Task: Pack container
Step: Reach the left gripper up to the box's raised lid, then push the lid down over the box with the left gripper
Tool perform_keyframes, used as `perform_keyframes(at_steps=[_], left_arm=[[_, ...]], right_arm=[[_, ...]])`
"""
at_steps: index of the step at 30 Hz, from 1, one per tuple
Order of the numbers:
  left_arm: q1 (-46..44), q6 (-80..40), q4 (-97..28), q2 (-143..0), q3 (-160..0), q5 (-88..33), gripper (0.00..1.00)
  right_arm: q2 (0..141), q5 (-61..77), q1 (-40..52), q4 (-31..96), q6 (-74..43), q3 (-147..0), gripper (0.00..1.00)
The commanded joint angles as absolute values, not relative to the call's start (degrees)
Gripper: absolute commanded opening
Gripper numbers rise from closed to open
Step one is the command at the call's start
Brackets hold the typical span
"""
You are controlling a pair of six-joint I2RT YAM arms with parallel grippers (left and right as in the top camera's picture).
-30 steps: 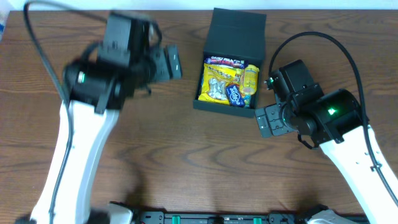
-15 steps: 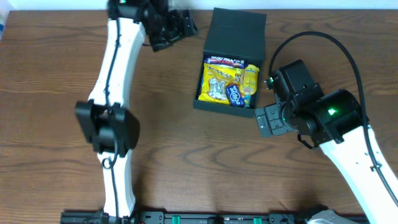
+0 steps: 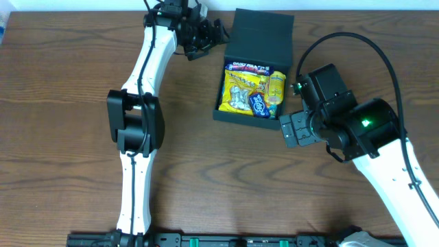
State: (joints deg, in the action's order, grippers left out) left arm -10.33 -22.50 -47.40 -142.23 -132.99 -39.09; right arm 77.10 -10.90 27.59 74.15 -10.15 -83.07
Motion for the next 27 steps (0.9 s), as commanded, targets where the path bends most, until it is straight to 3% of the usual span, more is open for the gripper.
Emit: perform_keyframes(at_steps=[1, 27], left_arm=[[-10.83, -23.46, -46.15, -144.09, -134.47, -40.1, 0.96], [-16.23, -23.92, -38.15, -148.53, -134.45, -45.21, 0.95]], right_arm=[[76.51, -10.92, 27.4, 73.97, -12.27, -83.11, 0.99], [76.51, -10.96, 27.4, 71.22, -13.28, -78.98, 0.99]])
